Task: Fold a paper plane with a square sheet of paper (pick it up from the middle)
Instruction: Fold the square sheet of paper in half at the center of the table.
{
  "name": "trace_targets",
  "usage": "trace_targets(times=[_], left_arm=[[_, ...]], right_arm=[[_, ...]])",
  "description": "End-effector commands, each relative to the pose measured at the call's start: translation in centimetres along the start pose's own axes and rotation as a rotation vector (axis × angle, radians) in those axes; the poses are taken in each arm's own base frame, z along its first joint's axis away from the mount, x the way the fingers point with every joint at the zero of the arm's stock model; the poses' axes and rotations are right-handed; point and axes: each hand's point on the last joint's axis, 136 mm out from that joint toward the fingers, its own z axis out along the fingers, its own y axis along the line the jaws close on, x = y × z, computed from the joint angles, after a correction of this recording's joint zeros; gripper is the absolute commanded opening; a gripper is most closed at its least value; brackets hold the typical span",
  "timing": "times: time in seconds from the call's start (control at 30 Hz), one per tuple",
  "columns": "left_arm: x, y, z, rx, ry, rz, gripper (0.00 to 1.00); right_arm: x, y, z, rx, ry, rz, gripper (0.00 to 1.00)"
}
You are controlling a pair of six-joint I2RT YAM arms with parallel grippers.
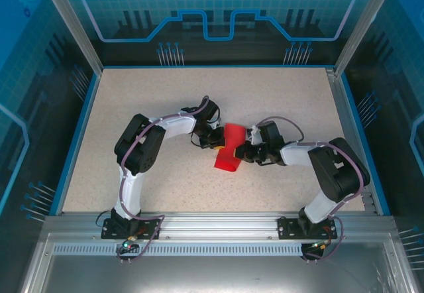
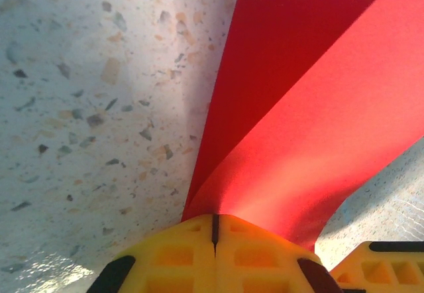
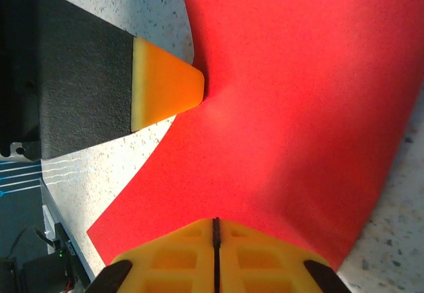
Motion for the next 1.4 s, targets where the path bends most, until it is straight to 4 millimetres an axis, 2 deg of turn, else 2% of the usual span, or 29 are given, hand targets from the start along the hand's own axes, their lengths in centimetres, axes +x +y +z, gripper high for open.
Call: trace_targets(times=[0.0, 0.13, 0.3, 0.4, 0.53, 0.7, 0.83, 1.17, 1.23, 1.37], left_arm=[[2.0, 2.9, 2.5, -0.088, 0.082, -0.028, 0.00], [2.1, 3.0, 2.5, -0.091, 0.084, -0.027, 0.00], [2.1, 3.1, 2.5, -0.093, 0.083, -0.028, 0.00], [2.0, 3.0, 2.5, -0.091, 0.083, -0.027, 0.00], [2.1, 3.1, 2.5, -0.093, 0.085, -0.027, 0.00], [2.1, 3.1, 2.5, -0.092, 0.083, -0.027, 0.00], [2.2, 3.2, 2.6, -0.093, 0.086, -0.028, 0.00], [2.2, 3.3, 2.5, -0.095, 0.085, -0.026, 0.00], [2.2, 3.2, 2.6, -0.092, 0.085, -0.025, 0.00], [2.2, 3.3, 2.5, -0.096, 0.085, -0.023, 0.00]], right_arm=[[1.7, -0.7, 0.4, 0.020, 0.041, 0.022, 0.08], [2.8, -2.5, 0.8, 0.059, 0.061, 0.048, 0.08], [3.4, -3.4, 1.0, 0.081, 0.069, 0.062, 0.08], [2.8, -2.4, 0.7, 0.060, 0.057, 0.050, 0.08], [1.7, 0.2, -0.3, 0.007, 0.021, 0.009, 0.08], [2.0, 1.7, -0.5, -0.015, 0.024, -0.024, 0.09], [3.1, 0.8, 0.3, 0.014, 0.048, -0.012, 0.09], [5.9, -3.4, 1.3, 0.094, 0.098, 0.039, 0.09], [6.0, -3.5, 1.3, 0.090, 0.102, 0.045, 0.09], [4.8, -1.6, 0.5, 0.061, 0.081, 0.016, 0.09]])
